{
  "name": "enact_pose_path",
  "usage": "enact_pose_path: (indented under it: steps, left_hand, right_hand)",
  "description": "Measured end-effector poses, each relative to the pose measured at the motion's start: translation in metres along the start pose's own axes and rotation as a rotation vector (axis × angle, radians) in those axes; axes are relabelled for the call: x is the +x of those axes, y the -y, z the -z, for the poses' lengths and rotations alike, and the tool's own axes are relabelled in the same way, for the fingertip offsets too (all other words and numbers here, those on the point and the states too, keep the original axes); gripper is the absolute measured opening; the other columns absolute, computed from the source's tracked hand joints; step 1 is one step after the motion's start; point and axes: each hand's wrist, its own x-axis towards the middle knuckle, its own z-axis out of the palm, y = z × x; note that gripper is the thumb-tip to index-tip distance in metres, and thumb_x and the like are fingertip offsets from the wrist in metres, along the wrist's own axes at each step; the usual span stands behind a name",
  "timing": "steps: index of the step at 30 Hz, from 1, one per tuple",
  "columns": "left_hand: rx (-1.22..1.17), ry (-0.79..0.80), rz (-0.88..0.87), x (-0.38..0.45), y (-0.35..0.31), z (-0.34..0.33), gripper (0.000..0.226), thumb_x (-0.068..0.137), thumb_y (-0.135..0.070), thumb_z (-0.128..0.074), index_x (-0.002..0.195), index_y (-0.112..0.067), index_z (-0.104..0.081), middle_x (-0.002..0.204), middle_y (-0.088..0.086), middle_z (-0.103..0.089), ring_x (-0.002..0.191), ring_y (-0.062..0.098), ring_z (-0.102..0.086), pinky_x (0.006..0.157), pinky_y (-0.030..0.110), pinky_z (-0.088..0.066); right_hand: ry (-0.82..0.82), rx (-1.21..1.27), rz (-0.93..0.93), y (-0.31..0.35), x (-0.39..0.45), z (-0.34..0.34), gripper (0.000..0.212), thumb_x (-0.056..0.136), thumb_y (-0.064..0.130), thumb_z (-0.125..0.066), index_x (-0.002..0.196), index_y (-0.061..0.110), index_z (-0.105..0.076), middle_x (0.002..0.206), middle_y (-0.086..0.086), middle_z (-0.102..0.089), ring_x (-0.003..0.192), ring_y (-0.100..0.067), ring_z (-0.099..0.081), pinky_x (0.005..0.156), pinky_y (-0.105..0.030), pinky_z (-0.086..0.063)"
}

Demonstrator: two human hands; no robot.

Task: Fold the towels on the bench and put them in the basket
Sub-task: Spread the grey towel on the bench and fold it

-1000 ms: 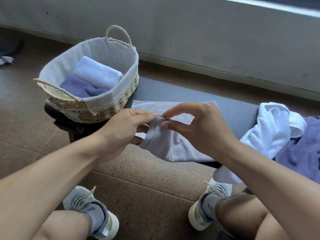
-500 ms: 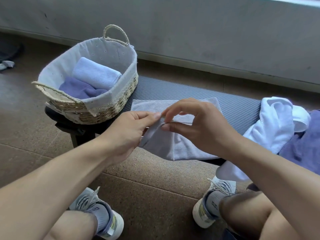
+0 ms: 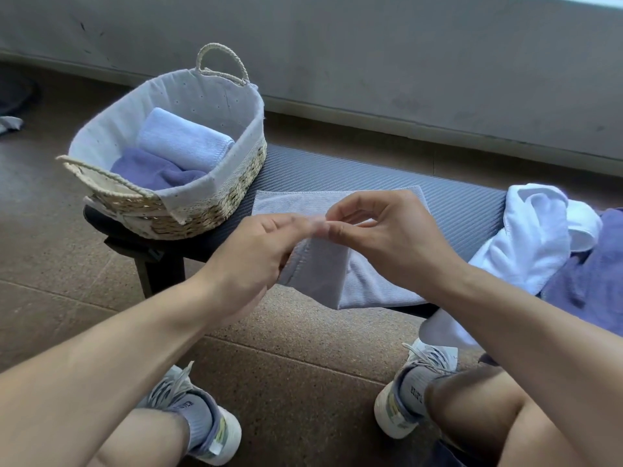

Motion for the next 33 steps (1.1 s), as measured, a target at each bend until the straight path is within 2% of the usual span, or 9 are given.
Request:
enact_pose_path:
  steps: [6,12,15,18,20,22,27,31,33]
  left_hand:
    - [0.168,-0.119,-0.141,0.002,0.008,0.003,0.022,0.075,-0.028,-0.078,0.089,-0.012,-0.073,0.087,0.018,-0.078,0.079,0.024,-0.07,0.083,0.042,-0.052]
    - [0.229,-0.271,-0.238,0.002,-0.004,0.015,0.024,0.085,-0.039,-0.066,0.089,-0.017,-0.076,0.089,0.006,-0.079,0.085,0.021,-0.074,0.083,0.038,-0.056]
    - [0.038,-0.14,-0.105,-0.004,-0.017,0.02,0.017,0.088,-0.027,-0.062,0.086,-0.011,-0.07,0.082,0.008,-0.074,0.074,0.015,-0.069,0.072,0.028,-0.056]
    - [-0.065,0.166,0.104,-0.025,-0.036,0.026,0.02,0.092,-0.021,-0.056,0.083,-0.009,-0.069,0.073,0.009,-0.069,0.061,0.012,-0.066,0.055,0.021,-0.055]
    - [-0.074,0.208,0.144,-0.03,-0.043,0.03,0.025,0.092,-0.023,-0.055,0.085,-0.008,-0.073,0.079,0.012,-0.071,0.07,0.017,-0.069,0.066,0.028,-0.059]
    - [-0.102,0.036,0.11,-0.02,-0.04,0.036,0.026,0.092,-0.026,-0.059,0.098,-0.005,-0.073,0.091,0.014,-0.073,0.081,0.02,-0.07,0.079,0.034,-0.058]
    - [0.183,-0.314,-0.096,0.023,-0.013,0.047,0.019,0.102,-0.024,-0.057,0.088,-0.017,-0.068,0.072,-0.002,-0.07,0.063,0.007,-0.062,0.057,0.022,-0.049]
    - [0.351,-0.424,-0.152,0.052,0.003,0.054,0.024,0.102,-0.035,-0.059,0.09,-0.017,-0.071,0.076,0.001,-0.067,0.07,0.012,-0.057,0.068,0.031,-0.045]
    - [0.355,-0.444,-0.144,0.065,0.008,0.058,0.024,0.101,-0.035,-0.06,0.089,-0.017,-0.071,0.078,0.005,-0.069,0.072,0.017,-0.059,0.072,0.036,-0.048]
  right_hand:
    - [0.003,-0.01,0.006,-0.001,0.003,0.002,0.025,0.075,0.043,-0.081,0.081,0.02,-0.073,0.075,-0.002,-0.074,0.069,-0.017,-0.067,0.067,-0.037,-0.054]
    - [0.336,-0.407,-0.005,-0.01,0.004,0.041,0.036,0.07,0.065,-0.073,0.072,0.03,-0.063,0.055,0.015,-0.047,0.052,-0.003,-0.038,0.053,-0.027,-0.031]
    - [0.553,-0.48,-0.111,-0.01,0.0,0.068,0.044,0.07,0.057,-0.08,0.063,0.021,-0.056,0.053,0.014,-0.041,0.051,-0.002,-0.036,0.051,-0.021,-0.029]
    - [0.799,-0.112,-0.247,-0.002,-0.01,0.09,0.022,0.081,0.032,-0.083,0.074,0.017,-0.068,0.068,0.002,-0.063,0.065,-0.01,-0.057,0.06,-0.026,-0.044]
    - [0.862,0.128,-0.268,0.006,-0.016,0.1,0.008,0.084,0.021,-0.075,0.079,0.019,-0.069,0.075,-0.003,-0.067,0.069,-0.013,-0.062,0.061,-0.02,-0.048]
    - [0.813,0.229,-0.244,0.006,-0.018,0.104,0.009,0.088,0.02,-0.068,0.08,0.019,-0.066,0.076,-0.005,-0.066,0.068,-0.015,-0.061,0.06,-0.02,-0.048]
    - [0.481,-0.084,-0.318,-0.013,0.0,0.094,0.034,0.082,0.047,-0.066,0.09,0.014,-0.067,0.082,-0.009,-0.071,0.071,-0.018,-0.061,0.055,-0.021,-0.048]
    - [0.577,-0.424,-0.392,-0.017,0.013,0.111,0.043,0.073,0.062,-0.075,0.086,0.021,-0.074,0.079,0.003,-0.076,0.069,-0.016,-0.071,0.062,-0.03,-0.05]
    - [0.634,-0.582,-0.394,-0.023,0.015,0.119,0.048,0.069,0.069,-0.076,0.082,0.023,-0.074,0.068,0.008,-0.067,0.061,-0.014,-0.06,0.057,-0.03,-0.041]
